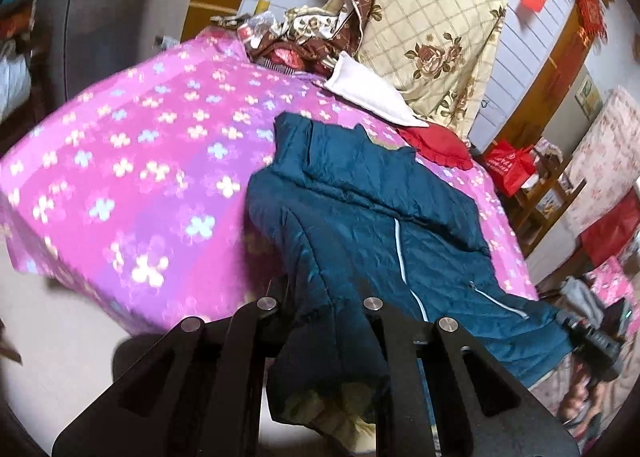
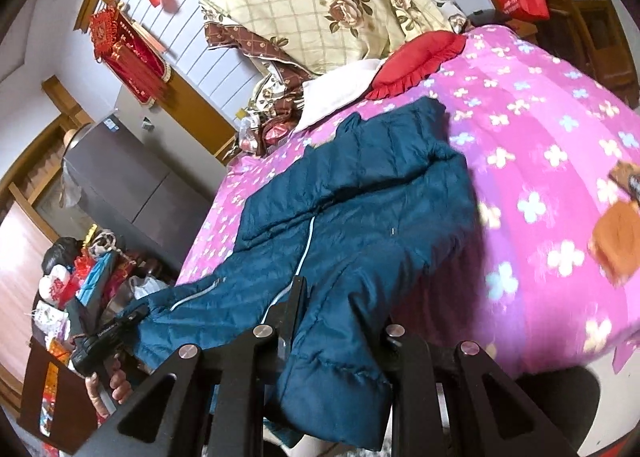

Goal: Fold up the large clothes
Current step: 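Fold the held jacket end over onto the jacket body with both grippers, then open both grippers and lift them off the folded jacket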

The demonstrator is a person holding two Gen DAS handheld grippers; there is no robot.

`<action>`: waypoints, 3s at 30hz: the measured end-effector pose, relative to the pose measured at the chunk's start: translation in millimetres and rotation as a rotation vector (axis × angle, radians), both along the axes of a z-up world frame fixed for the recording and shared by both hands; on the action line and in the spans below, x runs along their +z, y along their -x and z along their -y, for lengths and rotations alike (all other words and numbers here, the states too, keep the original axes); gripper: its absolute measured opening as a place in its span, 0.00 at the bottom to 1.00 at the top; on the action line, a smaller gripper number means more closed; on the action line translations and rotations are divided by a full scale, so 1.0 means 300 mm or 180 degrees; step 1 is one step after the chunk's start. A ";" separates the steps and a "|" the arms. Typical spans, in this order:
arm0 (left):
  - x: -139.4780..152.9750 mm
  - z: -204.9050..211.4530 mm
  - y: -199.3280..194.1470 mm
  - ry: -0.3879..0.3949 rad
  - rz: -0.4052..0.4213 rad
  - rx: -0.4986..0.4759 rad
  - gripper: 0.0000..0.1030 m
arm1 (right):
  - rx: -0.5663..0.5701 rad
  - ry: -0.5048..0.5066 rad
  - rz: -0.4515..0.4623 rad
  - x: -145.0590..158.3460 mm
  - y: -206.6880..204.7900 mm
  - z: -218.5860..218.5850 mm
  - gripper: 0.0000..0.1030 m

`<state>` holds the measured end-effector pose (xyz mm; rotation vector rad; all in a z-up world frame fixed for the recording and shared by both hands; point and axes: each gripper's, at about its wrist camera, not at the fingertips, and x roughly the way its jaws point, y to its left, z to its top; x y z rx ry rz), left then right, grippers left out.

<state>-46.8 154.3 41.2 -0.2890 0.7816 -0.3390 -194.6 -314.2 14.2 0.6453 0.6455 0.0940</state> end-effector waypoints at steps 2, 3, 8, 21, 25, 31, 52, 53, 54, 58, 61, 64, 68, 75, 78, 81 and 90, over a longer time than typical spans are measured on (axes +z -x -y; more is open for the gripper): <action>0.017 0.029 -0.045 -0.0105 0.0069 0.0005 0.10 | -0.0025 0.0086 0.0019 0.033 -0.056 0.010 0.19; 0.026 0.044 -0.069 -0.0145 0.0098 0.0020 0.10 | -0.0032 0.0114 0.0033 0.049 -0.078 0.014 0.19; 0.084 0.084 -0.240 -0.0225 0.0219 0.0129 0.10 | -0.0103 0.0366 0.0154 0.145 -0.229 0.026 0.19; 0.144 0.271 -0.789 -0.0753 0.0102 0.0471 0.10 | -0.0498 0.0636 -0.0030 0.200 -0.712 0.175 0.19; 0.141 0.370 -0.931 -0.1034 0.0175 0.0536 0.10 | -0.0626 0.0681 -0.0155 0.179 -0.853 0.257 0.19; 0.078 0.502 -1.175 -0.1326 0.0101 0.0560 0.10 | -0.0729 0.0664 -0.0385 0.090 -1.073 0.379 0.19; -0.121 0.413 -1.460 0.0016 -0.0514 0.0377 0.66 | -0.0636 -0.0390 -0.0046 -0.139 -1.218 0.584 0.65; -0.095 0.400 -1.457 0.0137 -0.0491 0.0387 0.70 | -0.0663 -0.0332 0.0012 -0.114 -1.205 0.575 0.73; -0.058 0.376 -1.447 0.0342 -0.0469 0.0405 0.74 | -0.0703 -0.0223 0.0074 -0.083 -1.188 0.567 0.76; 0.055 0.369 -1.411 0.0627 -0.0438 0.0355 0.75 | -0.0774 0.0379 0.0016 0.018 -1.150 0.494 0.76; 0.101 0.461 -1.345 0.0149 -0.0280 0.0201 0.75 | -0.0556 0.0815 -0.0176 0.009 -1.164 0.384 0.76; 0.075 0.610 -1.254 -0.0377 -0.0099 -0.0023 0.75 | -0.0377 0.0970 -0.0342 -0.058 -1.194 0.288 0.76; -0.062 0.825 -1.173 -0.0660 -0.0152 -0.0486 0.75 | -0.0287 0.1232 -0.0533 -0.170 -1.254 0.193 0.76; -0.292 1.052 -1.227 -0.1438 -0.0172 -0.0518 0.75 | -0.0327 0.1717 -0.0729 -0.291 -1.383 0.195 0.76; -0.326 1.083 -1.310 -0.1518 -0.0219 -0.0401 0.75 | -0.0437 0.1676 -0.0832 -0.324 -1.448 0.264 0.77; -0.361 1.114 -1.385 -0.1539 -0.0307 -0.0381 0.75 | -0.0539 0.1471 -0.0907 -0.358 -1.499 0.340 0.77; -0.328 1.025 -1.364 -0.1196 -0.0351 -0.0409 0.76 | -0.0528 0.1494 -0.0944 -0.369 -1.515 0.347 0.78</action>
